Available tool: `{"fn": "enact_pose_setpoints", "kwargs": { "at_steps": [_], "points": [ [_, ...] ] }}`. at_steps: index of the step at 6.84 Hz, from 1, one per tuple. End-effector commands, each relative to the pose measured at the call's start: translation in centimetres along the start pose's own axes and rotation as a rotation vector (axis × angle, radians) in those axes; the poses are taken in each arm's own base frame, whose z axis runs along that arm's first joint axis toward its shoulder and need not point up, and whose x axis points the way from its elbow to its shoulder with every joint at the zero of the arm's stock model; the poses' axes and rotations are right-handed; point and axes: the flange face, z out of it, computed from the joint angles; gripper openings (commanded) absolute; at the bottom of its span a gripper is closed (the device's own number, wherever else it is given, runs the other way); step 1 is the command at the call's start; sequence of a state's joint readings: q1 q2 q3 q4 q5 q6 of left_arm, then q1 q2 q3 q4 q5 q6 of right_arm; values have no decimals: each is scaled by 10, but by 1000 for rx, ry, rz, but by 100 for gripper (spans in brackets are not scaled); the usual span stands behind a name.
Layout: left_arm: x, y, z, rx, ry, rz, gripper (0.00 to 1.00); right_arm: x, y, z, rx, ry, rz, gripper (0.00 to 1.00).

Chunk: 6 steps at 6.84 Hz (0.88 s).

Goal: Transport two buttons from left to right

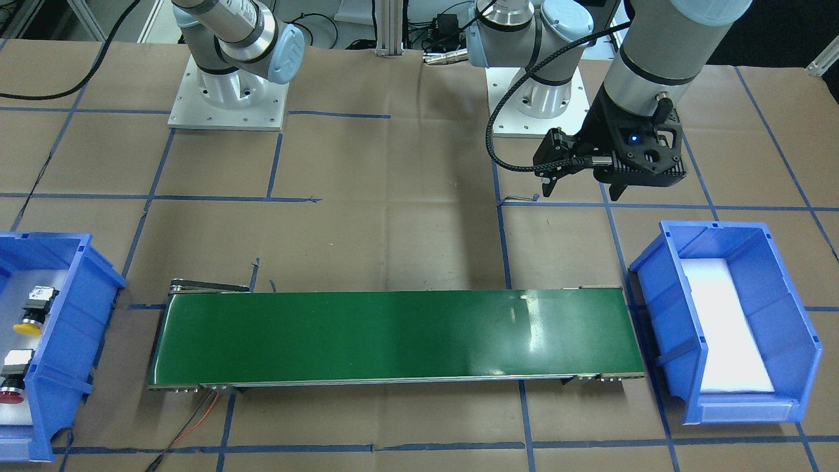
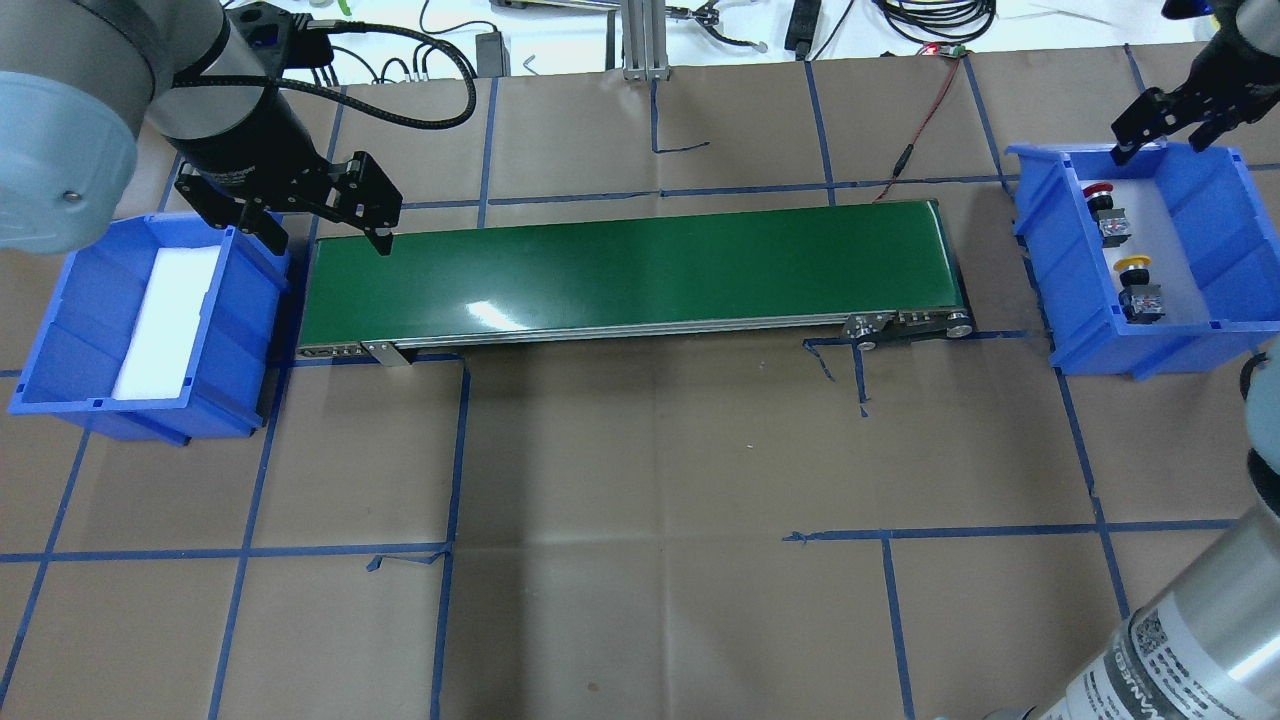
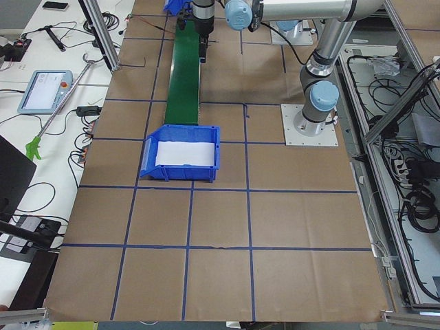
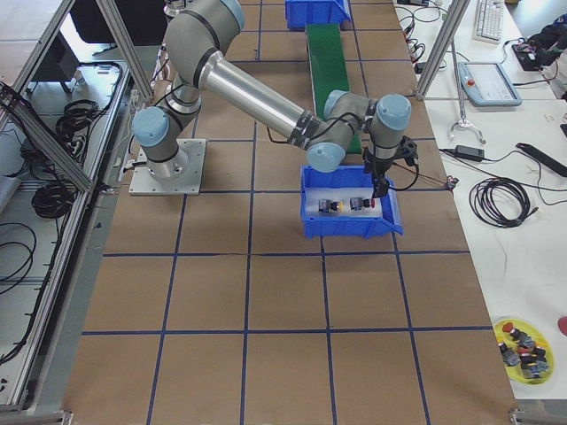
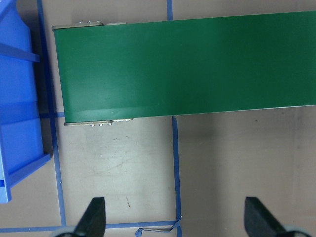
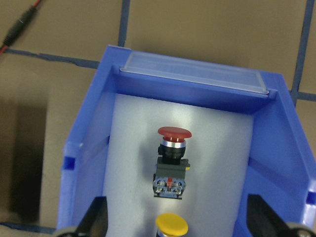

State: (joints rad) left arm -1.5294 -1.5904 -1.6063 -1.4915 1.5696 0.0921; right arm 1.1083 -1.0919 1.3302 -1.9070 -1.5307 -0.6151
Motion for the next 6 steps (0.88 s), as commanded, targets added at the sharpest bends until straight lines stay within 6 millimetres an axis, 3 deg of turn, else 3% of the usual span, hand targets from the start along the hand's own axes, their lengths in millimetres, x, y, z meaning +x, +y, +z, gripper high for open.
{"fn": "enact_pose_setpoints", "kwargs": {
  "at_steps": [1,2,4,5,6],
  "points": [
    [0,0,-1,2,-1,0,99,-60,21,-113,80,56,-54,100],
    [0,0,0,0,-1,0,99,-99,27,-147,90,53,-69,100],
    [0,0,-1,2,0,0,99,-178,31,-161,26,-9,186,100],
    [0,0,0,0,0,0,99,-225,36,-178,39,-14,190,100],
    [0,0,0,0,0,0,99,-289,48,-183,3,-34,202,100]
  ]
}}
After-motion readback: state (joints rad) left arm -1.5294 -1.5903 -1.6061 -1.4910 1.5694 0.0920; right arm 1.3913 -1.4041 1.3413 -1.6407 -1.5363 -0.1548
